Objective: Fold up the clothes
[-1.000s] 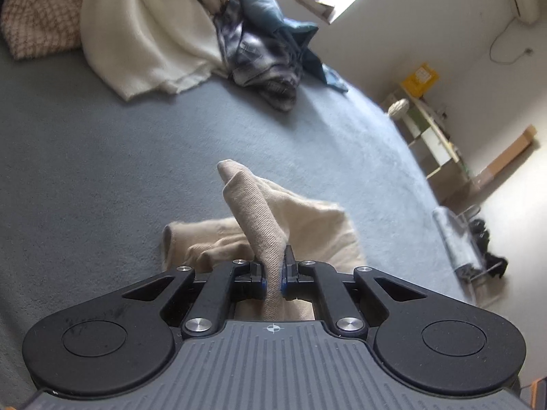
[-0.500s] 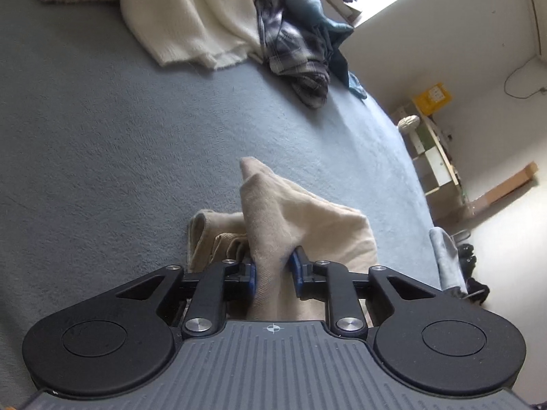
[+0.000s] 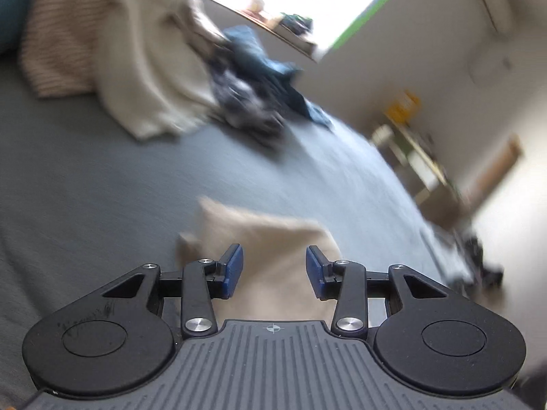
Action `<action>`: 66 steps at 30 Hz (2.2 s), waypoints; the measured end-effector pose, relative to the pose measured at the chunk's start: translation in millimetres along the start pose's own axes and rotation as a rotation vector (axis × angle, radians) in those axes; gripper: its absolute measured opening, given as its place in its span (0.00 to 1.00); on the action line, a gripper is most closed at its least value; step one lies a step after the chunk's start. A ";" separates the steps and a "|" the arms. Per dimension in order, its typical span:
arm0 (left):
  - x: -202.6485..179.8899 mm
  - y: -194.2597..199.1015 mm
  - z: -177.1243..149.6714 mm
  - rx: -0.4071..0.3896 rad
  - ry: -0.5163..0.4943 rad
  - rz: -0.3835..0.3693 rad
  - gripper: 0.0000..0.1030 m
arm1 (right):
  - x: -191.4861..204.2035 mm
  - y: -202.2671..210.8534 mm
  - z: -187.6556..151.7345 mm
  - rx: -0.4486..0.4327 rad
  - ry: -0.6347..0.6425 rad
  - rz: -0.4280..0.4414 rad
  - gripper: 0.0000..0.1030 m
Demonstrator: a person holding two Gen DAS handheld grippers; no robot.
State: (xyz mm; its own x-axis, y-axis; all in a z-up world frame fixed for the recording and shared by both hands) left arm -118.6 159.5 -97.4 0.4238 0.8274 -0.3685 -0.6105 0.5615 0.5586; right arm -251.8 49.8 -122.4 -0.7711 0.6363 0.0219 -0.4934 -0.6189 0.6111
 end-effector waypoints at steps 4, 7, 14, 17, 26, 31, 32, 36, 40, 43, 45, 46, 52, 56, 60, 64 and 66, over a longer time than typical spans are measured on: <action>0.8 -9.9 -11.2 0.043 -0.002 0.042 0.39 | -2.7 25.8 1.4 -0.062 -0.010 0.049 0.65; 6.7 0.8 -14.3 0.036 0.001 0.064 0.39 | -31.1 52.1 -4.1 -0.066 -0.149 0.048 0.65; 7.8 24.9 -36.7 0.151 0.044 0.051 0.42 | -123.2 109.2 -39.3 -0.051 -0.561 -0.093 0.61; 4.6 35.5 -50.3 0.194 0.084 0.036 0.45 | -150.1 118.0 -59.2 -0.038 -0.707 -0.124 0.57; -8.7 33.1 -80.5 0.303 0.259 -0.021 0.50 | -156.3 108.4 -74.2 -0.076 -0.783 -0.069 0.44; -6.6 20.3 -86.6 0.305 0.335 0.003 0.41 | -163.4 90.8 -72.6 -0.096 -0.806 -0.055 0.30; -7.4 19.5 -86.0 0.300 0.332 0.006 0.34 | -162.6 86.2 -75.8 -0.075 -0.808 -0.049 0.22; -8.9 18.1 -85.1 0.319 0.301 0.047 0.29 | -148.9 85.6 -91.3 -0.059 -0.788 -0.038 0.18; -7.6 14.0 -84.7 0.337 0.282 0.081 0.28 | -142.5 90.9 -107.8 -0.063 -0.840 -0.002 0.18; -9.4 13.2 -83.6 0.358 0.252 0.102 0.28 | -134.2 88.4 -121.7 -0.006 -0.843 0.023 0.18; -10.7 13.0 -82.7 0.372 0.232 0.115 0.29 | -134.7 92.2 -127.7 -0.003 -0.861 0.029 0.18; -11.5 13.9 -81.6 0.387 0.220 0.119 0.33 | -137.7 95.9 -129.6 -0.015 -0.876 0.026 0.19; -20.2 38.4 -45.9 0.463 0.058 0.201 0.45 | -188.3 109.5 -144.6 -0.093 -1.084 -0.011 0.28; -38.8 23.8 -0.7 0.406 -0.119 0.218 0.54 | -211.7 104.8 -148.7 -0.149 -1.174 0.017 0.38; -77.2 -44.2 27.1 0.385 -0.310 0.118 0.54 | -220.5 89.0 -146.1 -0.172 -1.199 0.063 0.39; -104.7 -116.0 29.7 0.374 -0.499 0.115 0.54 | -230.1 74.2 -134.4 -0.208 -1.185 0.067 0.38; -98.1 -135.5 31.1 0.364 -0.486 0.149 0.53 | -237.8 68.0 -127.1 -0.227 -1.189 0.073 0.38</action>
State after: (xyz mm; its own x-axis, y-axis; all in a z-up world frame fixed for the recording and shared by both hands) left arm -56.7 1.9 -113.8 0.6599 0.7485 0.0650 -0.4558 0.3300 0.8266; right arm -153.2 -202.2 -186.6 -0.0083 0.5482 0.8363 -0.6155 -0.6620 0.4278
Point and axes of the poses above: each gripper's, at about its wrist camera, not at the fingertips, and y roughly against the way its jaws point, x to its left, z to its top, the point moved 5 cm from there along -y, roughly the way its jaws point, and after that the axes turned 12 degrees about -y, right-handed, at the moved point
